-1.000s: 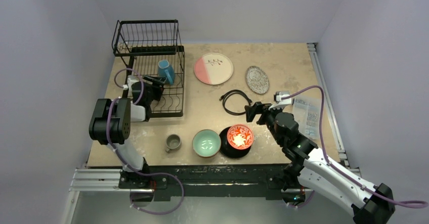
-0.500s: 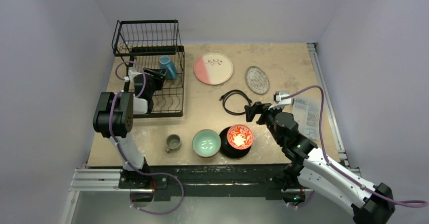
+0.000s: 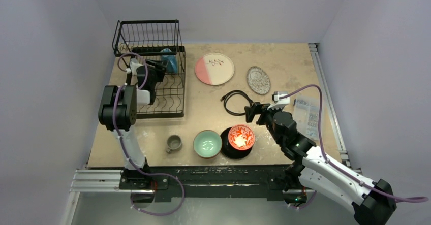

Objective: Load the mixed dishes into the dish rack

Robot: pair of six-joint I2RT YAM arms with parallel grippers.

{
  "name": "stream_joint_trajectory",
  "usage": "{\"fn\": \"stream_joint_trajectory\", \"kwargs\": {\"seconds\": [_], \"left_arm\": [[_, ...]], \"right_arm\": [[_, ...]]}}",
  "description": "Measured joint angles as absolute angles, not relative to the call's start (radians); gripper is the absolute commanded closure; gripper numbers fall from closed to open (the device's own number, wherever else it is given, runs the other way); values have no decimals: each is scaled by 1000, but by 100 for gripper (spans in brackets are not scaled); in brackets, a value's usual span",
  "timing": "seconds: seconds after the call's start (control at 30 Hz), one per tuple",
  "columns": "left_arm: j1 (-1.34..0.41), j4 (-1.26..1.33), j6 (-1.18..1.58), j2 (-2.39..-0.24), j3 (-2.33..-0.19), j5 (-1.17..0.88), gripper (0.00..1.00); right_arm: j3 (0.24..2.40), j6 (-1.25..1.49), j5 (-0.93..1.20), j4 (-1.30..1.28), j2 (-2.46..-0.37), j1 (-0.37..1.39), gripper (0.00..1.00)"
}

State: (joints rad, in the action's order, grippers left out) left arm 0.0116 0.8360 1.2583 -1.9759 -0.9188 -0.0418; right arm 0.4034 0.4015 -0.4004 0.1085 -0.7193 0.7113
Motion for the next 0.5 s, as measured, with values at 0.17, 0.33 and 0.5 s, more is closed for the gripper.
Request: {"fn": "stream_joint_trajectory", "kwargs": {"seconds": [0.17, 0.33, 0.5], "left_arm": [[-6, 806, 1242, -1995, -979, -22, 43], [-25, 800, 1237, -2030, -1018, -19, 41], [-27, 773, 1214, -2038, -1021, 2, 38]], "right_arm": [[403, 400, -400, 115, -731, 711, 12], [403, 400, -400, 125, -733, 711, 12], [403, 399, -400, 128, -733, 711, 12]]}}
